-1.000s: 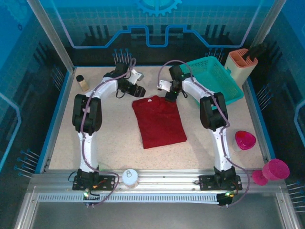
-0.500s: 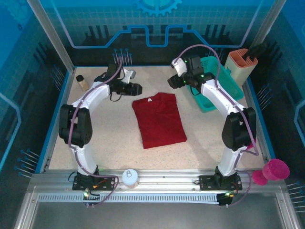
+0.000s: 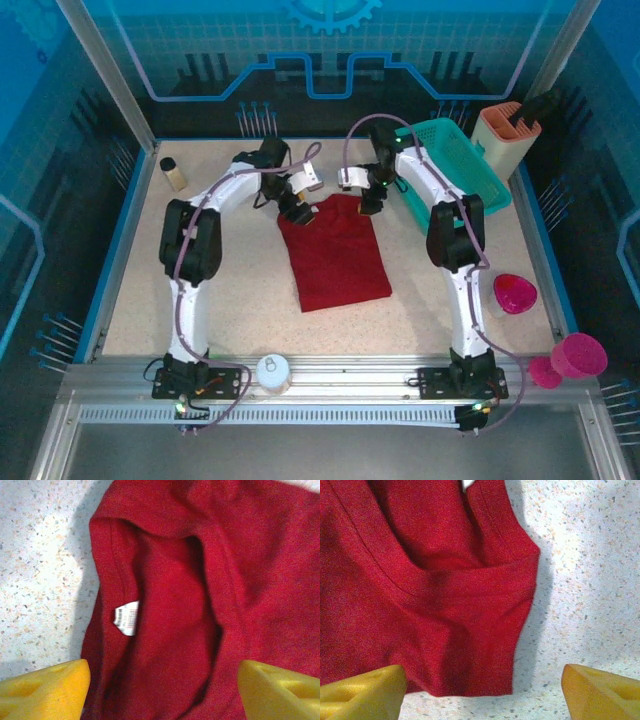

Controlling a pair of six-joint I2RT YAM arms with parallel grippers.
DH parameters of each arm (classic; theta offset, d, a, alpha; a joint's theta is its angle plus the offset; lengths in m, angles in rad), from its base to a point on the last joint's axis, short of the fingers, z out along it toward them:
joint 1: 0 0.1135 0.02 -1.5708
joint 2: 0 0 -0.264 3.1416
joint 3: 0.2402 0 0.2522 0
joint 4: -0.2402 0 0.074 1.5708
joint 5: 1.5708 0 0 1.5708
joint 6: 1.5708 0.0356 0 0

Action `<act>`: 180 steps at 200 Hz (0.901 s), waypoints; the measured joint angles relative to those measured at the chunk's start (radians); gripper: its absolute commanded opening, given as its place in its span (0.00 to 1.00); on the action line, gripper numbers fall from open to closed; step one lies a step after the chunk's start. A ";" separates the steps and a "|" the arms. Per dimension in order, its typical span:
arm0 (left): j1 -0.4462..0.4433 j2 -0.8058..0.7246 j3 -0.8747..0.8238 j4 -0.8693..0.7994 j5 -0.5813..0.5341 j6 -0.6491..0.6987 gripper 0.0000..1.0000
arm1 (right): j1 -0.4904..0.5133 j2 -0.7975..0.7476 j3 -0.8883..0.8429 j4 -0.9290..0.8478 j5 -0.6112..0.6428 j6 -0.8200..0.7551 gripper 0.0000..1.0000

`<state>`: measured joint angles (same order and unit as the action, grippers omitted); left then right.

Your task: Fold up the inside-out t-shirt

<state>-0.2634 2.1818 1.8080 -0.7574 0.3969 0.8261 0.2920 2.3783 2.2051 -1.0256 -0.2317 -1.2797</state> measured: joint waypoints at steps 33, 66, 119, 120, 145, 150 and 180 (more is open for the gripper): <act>0.023 0.064 0.013 -0.081 -0.032 0.080 0.81 | -0.005 0.088 0.093 -0.056 0.002 -0.075 1.00; 0.044 0.094 0.036 -0.114 -0.047 0.097 0.82 | -0.003 0.192 0.150 -0.039 0.022 -0.064 0.99; 0.057 0.261 0.277 -0.288 -0.033 0.120 0.73 | -0.005 0.241 0.220 -0.083 -0.003 -0.040 0.93; 0.057 0.261 0.279 -0.289 -0.032 0.119 0.72 | -0.005 0.242 0.222 -0.085 -0.004 -0.039 0.92; 0.047 0.270 0.315 -0.418 0.004 0.147 0.68 | -0.006 0.265 0.251 -0.123 -0.048 -0.025 0.80; 0.043 0.274 0.319 -0.442 0.005 0.150 0.63 | -0.006 0.267 0.253 -0.134 -0.060 -0.025 0.76; 0.018 0.294 0.320 -0.548 0.020 0.179 0.55 | -0.006 0.275 0.254 -0.188 -0.106 -0.017 0.63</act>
<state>-0.2451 2.4763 2.1281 -1.3056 0.4171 1.0046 0.2859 2.6534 2.4592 -1.2140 -0.3382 -1.2968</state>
